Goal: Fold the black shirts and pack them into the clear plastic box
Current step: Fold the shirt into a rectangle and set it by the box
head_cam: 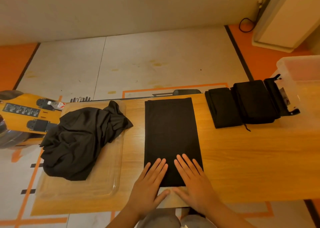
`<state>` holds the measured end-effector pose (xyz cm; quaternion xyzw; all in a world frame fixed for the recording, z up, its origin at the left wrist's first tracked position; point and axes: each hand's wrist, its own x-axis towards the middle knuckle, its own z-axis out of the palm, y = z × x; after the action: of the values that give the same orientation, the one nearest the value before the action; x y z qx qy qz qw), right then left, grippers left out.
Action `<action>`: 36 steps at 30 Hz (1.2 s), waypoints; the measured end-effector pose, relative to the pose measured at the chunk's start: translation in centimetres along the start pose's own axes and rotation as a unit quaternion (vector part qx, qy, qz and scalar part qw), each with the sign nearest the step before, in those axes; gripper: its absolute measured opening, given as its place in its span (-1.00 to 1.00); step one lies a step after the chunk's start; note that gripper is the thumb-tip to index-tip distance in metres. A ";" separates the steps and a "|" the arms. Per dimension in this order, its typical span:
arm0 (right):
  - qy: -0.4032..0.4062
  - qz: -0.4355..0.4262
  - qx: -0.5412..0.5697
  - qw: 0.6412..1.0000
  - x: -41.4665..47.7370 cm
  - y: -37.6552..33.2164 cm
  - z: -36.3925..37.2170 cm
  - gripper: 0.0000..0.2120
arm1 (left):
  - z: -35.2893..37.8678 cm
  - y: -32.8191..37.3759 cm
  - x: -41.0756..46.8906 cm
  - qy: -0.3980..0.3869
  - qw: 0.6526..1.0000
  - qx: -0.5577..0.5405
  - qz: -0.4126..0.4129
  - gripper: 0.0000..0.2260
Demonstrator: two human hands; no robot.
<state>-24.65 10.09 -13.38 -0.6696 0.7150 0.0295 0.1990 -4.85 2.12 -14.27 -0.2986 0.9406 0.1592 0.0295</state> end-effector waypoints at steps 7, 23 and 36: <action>-0.049 -0.075 -0.023 0.996 -3.2 1.4 1.9 -0.06 | 1.5 2.4 -3.1 -0.033 0.999 -0.009 -0.008 -0.24; 0.052 -0.158 -0.021 0.986 -6.6 2.9 3.1 -0.13 | 3.2 5.7 -7.0 -0.006 0.998 -0.052 -0.041 0.16; 0.080 0.003 0.246 0.966 -5.6 5.7 -4.6 -0.82 | -4.8 3.5 -4.5 0.127 0.961 -0.190 -0.156 -0.76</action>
<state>-31.12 14.57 -8.64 -0.5984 0.7157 -0.2003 0.2991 -2.99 5.79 -8.07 -0.4596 0.8306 0.2893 -0.1231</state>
